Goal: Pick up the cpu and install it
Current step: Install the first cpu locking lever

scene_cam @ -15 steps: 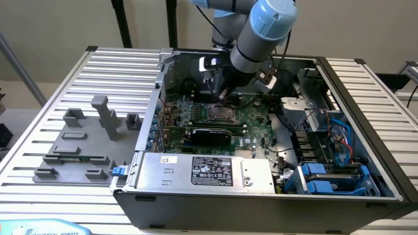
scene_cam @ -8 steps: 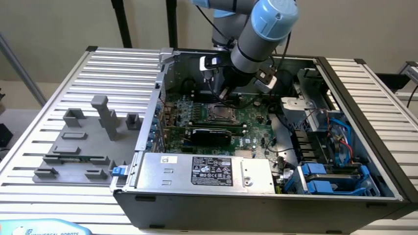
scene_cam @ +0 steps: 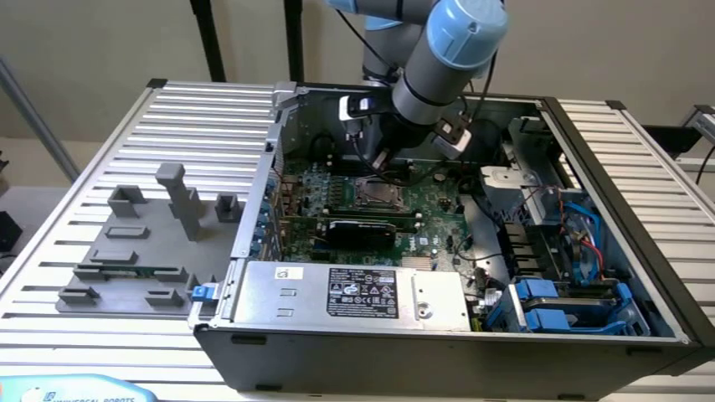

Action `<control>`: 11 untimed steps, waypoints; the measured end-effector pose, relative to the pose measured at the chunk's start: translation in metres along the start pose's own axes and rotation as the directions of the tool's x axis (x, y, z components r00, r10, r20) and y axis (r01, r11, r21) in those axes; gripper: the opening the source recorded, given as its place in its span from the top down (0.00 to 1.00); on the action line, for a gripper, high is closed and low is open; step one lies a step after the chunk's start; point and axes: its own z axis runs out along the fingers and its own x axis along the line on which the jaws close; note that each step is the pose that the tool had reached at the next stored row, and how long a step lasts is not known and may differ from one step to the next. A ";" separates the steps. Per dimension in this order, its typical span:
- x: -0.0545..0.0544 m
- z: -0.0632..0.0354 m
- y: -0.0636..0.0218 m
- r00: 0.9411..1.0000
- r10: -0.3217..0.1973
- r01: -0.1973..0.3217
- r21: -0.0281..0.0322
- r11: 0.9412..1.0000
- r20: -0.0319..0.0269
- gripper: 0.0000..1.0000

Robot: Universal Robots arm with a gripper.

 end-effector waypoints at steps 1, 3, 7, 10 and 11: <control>0.000 0.0000 -0.0010 1.000 0.000 0.000 0.000 1.000 0.000 0.89; -0.001 -0.0002 -0.0028 1.000 0.000 0.000 0.000 1.000 0.000 0.89; -0.004 -0.0015 -0.0062 1.000 0.000 0.000 0.000 1.000 0.000 0.89; -0.005 -0.0028 -0.0087 1.000 0.000 0.000 0.000 1.000 0.000 0.89; -0.006 -0.0032 -0.0094 1.000 0.000 0.000 0.000 1.000 0.000 0.89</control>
